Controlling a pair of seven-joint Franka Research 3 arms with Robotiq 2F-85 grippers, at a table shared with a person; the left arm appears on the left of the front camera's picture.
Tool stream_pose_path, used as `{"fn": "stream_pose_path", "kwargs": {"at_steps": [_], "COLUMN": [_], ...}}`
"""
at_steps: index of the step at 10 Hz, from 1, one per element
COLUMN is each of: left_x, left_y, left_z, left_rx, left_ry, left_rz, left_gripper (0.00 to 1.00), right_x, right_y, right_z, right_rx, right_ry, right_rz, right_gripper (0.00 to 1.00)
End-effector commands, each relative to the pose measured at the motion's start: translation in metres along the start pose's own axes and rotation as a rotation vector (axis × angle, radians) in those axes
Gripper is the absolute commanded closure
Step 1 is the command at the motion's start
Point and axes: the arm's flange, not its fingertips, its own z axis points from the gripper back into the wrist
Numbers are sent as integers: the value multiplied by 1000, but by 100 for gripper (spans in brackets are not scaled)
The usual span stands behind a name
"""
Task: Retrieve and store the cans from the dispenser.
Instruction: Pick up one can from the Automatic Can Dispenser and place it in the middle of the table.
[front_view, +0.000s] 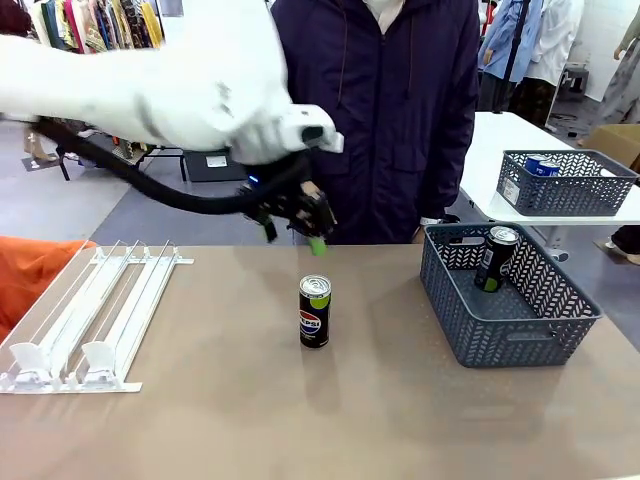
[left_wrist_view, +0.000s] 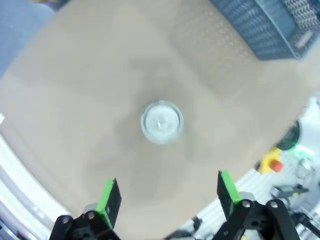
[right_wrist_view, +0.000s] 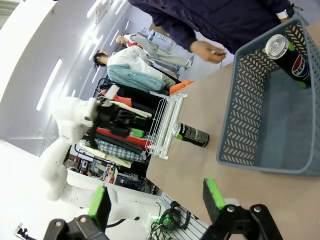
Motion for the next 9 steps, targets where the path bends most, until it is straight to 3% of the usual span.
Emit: {"fn": "stream_pose_path", "kwargs": {"at_steps": [1, 2, 3, 4, 5, 6, 7, 9], "left_x": [-73, -104, -137, -178, -212, -260, -296, -336], "left_y": [61, 92, 130, 167, 201, 229, 248, 274], "left_z": [50, 73, 91, 105, 111, 112, 102, 73], "left_rx": [-122, -240, -269, -416, -382, -450, -593, -716], "left_ry": [-93, -172, -276, -356, -415, -505, -632, -702], "left_rz": [82, 139, 292, 346, 525, 583, 568, 680], "left_gripper": [0, 0, 0, 0, 0, 0, 0, 0], "right_x": [5, 5, 5, 5, 5, 5, 5, 5], "right_y": [2, 2, 2, 2, 2, 2, 2, 2], "right_z": [-1, -1, -1, -1, -1, -1, -1, -1], "right_rx": [20, 20, 20, 20, 20, 20, 20, 20], "right_ry": [-24, -24, -24, -24, -24, -24, -24, -24], "right_rz": [22, 22, 22, 22, 22, 22, 22, 22], "right_gripper": [0, 0, 0, 0, 0, 0, 0, 0]}}
